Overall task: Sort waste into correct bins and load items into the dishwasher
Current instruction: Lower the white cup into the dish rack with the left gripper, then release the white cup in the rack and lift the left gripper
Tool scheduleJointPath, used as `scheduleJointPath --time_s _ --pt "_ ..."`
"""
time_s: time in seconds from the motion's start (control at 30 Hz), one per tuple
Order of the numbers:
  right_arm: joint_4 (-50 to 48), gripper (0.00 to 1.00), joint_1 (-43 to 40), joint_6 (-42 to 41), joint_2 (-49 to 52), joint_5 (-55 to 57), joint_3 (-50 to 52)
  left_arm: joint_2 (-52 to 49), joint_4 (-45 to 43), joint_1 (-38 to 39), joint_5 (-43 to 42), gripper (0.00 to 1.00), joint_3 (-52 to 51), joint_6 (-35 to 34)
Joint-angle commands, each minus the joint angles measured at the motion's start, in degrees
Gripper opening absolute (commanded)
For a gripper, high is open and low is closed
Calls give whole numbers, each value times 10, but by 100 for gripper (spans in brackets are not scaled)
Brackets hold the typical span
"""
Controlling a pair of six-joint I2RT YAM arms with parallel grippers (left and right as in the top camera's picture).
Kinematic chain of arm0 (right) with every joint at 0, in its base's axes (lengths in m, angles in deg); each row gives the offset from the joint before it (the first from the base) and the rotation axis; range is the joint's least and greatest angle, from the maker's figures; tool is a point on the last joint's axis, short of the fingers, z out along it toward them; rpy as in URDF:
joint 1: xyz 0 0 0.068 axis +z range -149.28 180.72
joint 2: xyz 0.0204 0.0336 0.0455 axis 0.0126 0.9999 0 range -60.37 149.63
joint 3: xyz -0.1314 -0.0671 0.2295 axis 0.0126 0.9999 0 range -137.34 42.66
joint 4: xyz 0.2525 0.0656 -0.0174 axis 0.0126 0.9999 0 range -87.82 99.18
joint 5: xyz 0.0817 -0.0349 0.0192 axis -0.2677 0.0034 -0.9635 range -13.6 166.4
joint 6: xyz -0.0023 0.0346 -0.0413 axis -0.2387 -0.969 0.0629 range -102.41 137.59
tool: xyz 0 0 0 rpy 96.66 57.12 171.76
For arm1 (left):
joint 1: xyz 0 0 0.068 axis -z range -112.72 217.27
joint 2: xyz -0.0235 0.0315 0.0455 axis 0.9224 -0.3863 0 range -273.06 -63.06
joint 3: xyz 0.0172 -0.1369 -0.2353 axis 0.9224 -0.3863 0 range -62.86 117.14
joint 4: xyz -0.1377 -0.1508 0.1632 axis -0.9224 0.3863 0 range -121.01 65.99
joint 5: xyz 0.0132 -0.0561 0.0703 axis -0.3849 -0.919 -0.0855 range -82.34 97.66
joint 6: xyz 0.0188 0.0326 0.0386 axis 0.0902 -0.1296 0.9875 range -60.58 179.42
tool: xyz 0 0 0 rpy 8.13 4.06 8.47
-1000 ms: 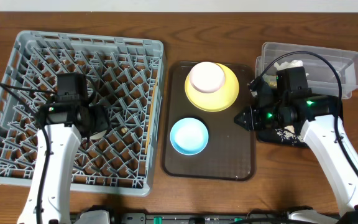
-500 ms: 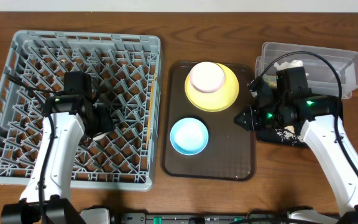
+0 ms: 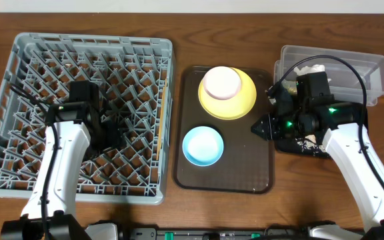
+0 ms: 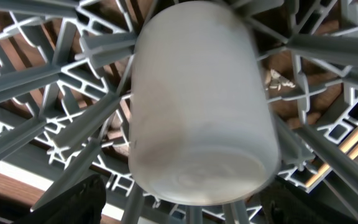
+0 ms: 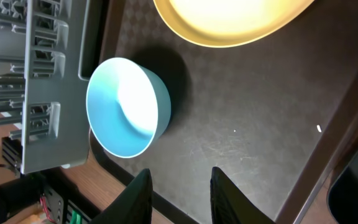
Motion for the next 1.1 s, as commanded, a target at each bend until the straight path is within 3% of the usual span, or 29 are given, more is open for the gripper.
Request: scheduleJointPath --time_s 0.0,0.27,0.4,0.5,0.63,0.73,1.07 --pt "3 29 -7 12 4 2 2 7 1 -2 0 82 2 -1" --pt "9 29 -7 12 4 2 2 36 -4 -2 -58 82 40 -1" --pt "9 29 -7 12 4 2 2 75 -18 -2 -117 75 41 -1" --pt "9 29 -7 12 4 8 2 95 -23 10 -131 65 41 -1" --pt "9 29 -7 12 4 8 2 94 -20 42 -131 42 35 -1" --pt "9 29 -7 12 4 8 2 83 -21 79 -131 33 23 -1" --pt "10 29 -7 12 4 8 2 31 -26 155 -131 33 -1 -1"
